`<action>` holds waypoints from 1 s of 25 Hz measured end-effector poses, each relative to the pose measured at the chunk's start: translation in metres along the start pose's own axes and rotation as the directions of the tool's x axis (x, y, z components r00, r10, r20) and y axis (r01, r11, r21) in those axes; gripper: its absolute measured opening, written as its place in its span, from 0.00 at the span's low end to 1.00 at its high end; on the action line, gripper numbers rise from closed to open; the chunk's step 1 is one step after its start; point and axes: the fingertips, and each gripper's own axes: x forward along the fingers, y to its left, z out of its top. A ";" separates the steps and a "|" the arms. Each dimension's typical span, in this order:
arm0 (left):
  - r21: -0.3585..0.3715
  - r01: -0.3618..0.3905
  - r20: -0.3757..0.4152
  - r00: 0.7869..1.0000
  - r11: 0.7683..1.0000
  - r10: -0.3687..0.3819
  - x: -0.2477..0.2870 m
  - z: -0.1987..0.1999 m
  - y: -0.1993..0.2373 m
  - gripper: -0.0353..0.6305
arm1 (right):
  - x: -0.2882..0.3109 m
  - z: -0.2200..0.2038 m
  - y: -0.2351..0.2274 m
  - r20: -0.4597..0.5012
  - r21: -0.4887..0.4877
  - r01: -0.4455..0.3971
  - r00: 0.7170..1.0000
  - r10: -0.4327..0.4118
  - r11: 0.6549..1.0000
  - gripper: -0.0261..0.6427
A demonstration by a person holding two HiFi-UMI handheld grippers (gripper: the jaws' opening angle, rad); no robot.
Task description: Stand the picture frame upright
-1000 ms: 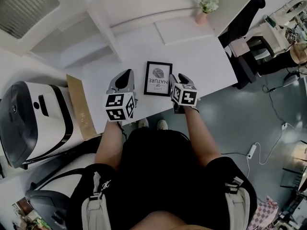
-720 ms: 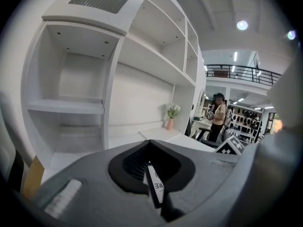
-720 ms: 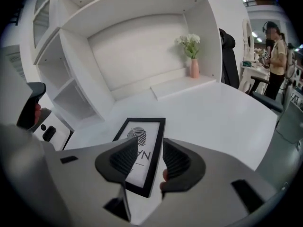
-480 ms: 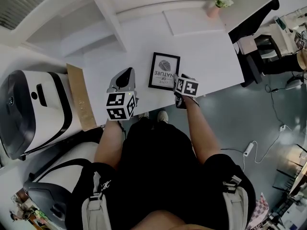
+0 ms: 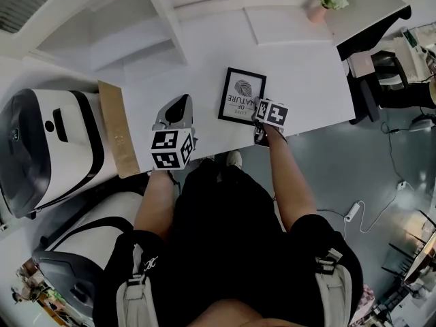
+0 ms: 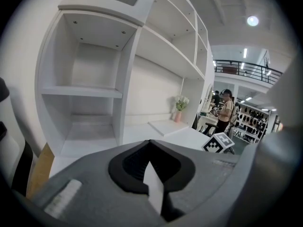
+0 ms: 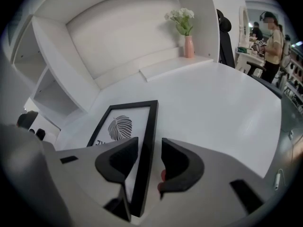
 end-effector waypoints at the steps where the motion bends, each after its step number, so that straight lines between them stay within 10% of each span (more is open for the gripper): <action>1: -0.009 0.000 -0.002 1.000 1.000 0.000 0.000 -0.001 0.002 0.07 | 0.001 -0.001 -0.001 -0.006 0.007 0.007 1.000 -0.007 1.000 0.26; 25: -0.025 0.033 -0.046 0.998 0.999 -0.034 0.016 -0.013 -0.012 0.07 | 0.006 -0.002 0.000 -0.034 0.127 -0.118 0.992 0.123 0.985 0.15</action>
